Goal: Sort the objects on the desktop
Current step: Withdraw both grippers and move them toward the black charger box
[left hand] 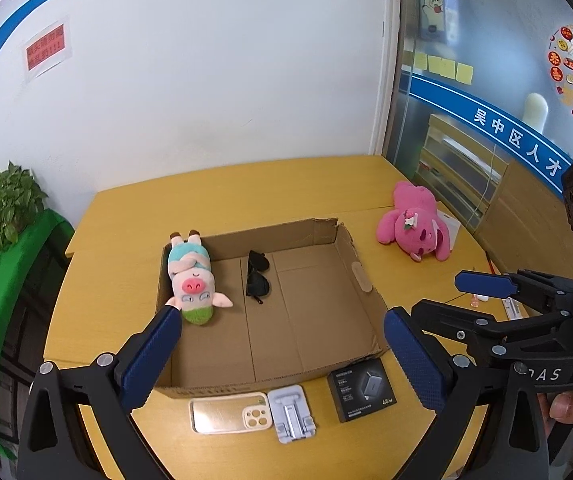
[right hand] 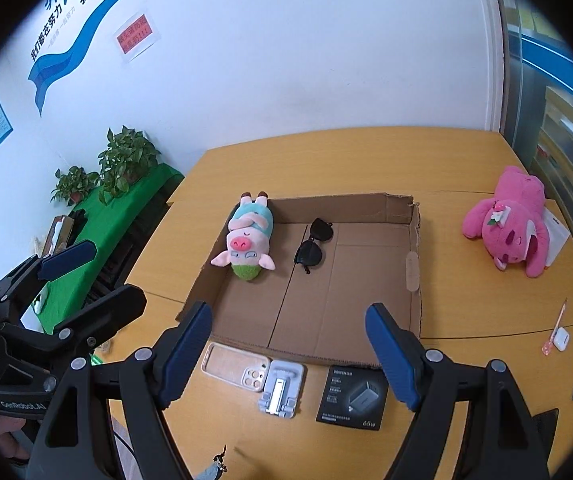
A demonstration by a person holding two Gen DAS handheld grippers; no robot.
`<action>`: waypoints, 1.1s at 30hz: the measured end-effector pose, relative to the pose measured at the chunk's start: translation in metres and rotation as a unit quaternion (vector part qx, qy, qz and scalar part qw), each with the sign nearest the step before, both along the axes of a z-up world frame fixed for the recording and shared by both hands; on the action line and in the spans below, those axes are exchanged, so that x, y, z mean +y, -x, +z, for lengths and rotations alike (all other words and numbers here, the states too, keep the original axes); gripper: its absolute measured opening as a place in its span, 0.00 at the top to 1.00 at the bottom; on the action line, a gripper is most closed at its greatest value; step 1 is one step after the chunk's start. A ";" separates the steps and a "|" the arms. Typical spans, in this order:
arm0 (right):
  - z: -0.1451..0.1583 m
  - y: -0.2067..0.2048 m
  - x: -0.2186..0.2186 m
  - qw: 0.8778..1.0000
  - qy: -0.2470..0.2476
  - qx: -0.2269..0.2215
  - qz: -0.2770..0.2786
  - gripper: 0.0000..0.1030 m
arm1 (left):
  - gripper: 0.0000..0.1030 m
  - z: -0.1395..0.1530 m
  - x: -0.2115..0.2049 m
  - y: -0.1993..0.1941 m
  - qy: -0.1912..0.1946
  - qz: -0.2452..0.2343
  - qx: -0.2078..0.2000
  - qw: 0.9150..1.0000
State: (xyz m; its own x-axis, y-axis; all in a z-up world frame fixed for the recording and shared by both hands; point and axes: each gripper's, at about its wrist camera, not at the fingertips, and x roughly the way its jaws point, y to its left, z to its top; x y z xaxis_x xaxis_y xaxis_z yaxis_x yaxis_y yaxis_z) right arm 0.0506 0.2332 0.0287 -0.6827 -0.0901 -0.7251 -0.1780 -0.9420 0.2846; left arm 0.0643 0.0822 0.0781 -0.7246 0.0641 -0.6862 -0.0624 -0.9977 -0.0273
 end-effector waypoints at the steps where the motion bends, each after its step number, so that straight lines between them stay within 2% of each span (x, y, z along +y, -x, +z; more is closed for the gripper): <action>1: 0.000 -0.005 -0.002 1.000 -0.001 0.000 0.002 0.23 | 0.01 -0.001 0.001 -0.003 -0.002 0.002 -0.001 1.000; 11: -0.007 -0.027 -0.012 1.000 -0.008 -0.012 0.016 0.23 | 0.01 -0.010 0.005 -0.027 -0.007 0.007 -0.003 1.000; 15: -0.013 -0.032 -0.010 1.000 0.000 -0.014 0.003 0.23 | 0.01 -0.016 0.003 -0.025 -0.001 0.009 -0.011 1.000; 19: -0.021 -0.029 -0.011 1.000 -0.008 -0.022 0.005 0.23 | 0.01 -0.024 -0.006 -0.022 -0.020 0.016 -0.019 0.999; 26: -0.031 -0.014 -0.015 0.999 0.001 -0.034 0.012 0.23 | 0.01 -0.035 -0.024 -0.024 -0.022 0.032 -0.033 0.999; 33: -0.037 -0.006 -0.026 0.999 -0.011 -0.040 0.027 0.23 | 0.01 -0.046 -0.034 -0.033 -0.011 0.057 -0.015 0.998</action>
State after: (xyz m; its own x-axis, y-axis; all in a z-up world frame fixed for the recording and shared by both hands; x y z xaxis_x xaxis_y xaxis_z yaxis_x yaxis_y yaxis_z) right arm 0.0562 0.2073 -0.0084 -0.6172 -0.1091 -0.7792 -0.1486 -0.9563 0.2516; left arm 0.0970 0.0485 0.0322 -0.7071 -0.0020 -0.7071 0.0530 -0.9973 -0.0502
